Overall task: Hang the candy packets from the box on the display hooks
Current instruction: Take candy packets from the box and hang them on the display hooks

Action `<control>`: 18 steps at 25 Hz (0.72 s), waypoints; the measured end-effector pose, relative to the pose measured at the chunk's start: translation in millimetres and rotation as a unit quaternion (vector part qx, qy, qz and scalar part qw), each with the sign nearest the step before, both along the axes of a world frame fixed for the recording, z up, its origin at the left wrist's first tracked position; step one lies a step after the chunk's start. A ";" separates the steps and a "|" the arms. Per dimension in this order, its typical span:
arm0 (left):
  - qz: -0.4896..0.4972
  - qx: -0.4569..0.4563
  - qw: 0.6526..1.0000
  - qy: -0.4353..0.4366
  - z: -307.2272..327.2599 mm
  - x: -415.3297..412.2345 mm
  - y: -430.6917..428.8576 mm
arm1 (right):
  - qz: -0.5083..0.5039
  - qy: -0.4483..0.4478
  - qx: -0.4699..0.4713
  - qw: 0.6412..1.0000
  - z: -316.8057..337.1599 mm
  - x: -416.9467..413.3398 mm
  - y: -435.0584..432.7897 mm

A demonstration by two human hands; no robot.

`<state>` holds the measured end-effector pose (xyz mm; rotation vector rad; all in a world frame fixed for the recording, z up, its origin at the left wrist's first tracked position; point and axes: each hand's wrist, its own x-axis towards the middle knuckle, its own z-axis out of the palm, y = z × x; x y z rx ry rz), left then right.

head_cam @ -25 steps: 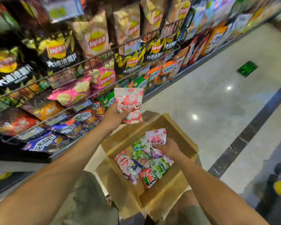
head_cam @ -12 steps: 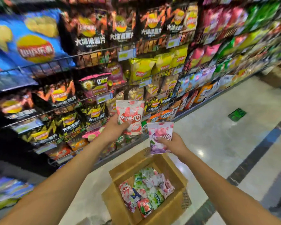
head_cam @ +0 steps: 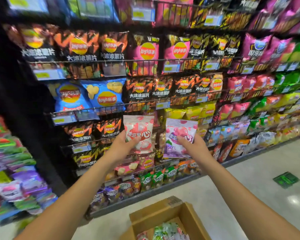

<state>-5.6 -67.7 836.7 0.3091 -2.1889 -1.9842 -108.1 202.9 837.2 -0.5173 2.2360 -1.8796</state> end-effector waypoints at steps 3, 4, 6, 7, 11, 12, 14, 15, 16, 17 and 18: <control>0.036 0.003 0.999 0.024 21.7 37.3 -19.7 | 0.036 0.039 -0.007 0.999 29.0 16.7 -30.5; 0.047 0.000 0.998 0.031 26.2 47.8 -27.5 | 0.041 0.046 -0.011 0.998 36.1 21.6 -41.0; 0.070 -0.009 0.997 0.041 35.9 74.5 -45.5 | 0.061 0.059 -0.018 0.996 49.0 35.4 -67.9; 0.083 -0.009 0.996 0.045 39.3 87.3 -56.1 | 0.071 0.065 -0.019 0.995 54.1 42.0 -82.3; 0.141 -0.003 0.988 0.067 49.5 140.0 -100.7 | 0.119 0.067 -0.031 0.990 65.6 69.8 -147.9; 0.152 0.002 0.986 0.072 49.2 151.3 -113.3 | 0.131 0.068 -0.031 0.988 67.5 77.1 -163.7; 0.175 -0.001 0.981 0.081 47.7 181.2 -146.0 | 0.159 0.076 -0.028 0.984 69.2 96.6 -203.9; 0.187 -0.002 0.979 0.082 47.0 197.3 -163.5 | 0.170 0.080 -0.027 0.982 69.5 107.4 -225.8; 0.202 -0.001 0.976 0.082 47.6 214.1 -180.8 | 0.182 0.081 -0.027 0.980 70.7 120.3 -248.4; 0.213 0.006 0.973 0.084 46.8 230.6 -200.0 | 0.193 0.081 -0.027 0.978 70.2 132.8 -272.4; 0.223 0.009 0.971 0.086 44.4 247.6 -222.4 | 0.199 0.078 -0.029 0.977 69.5 146.6 -297.5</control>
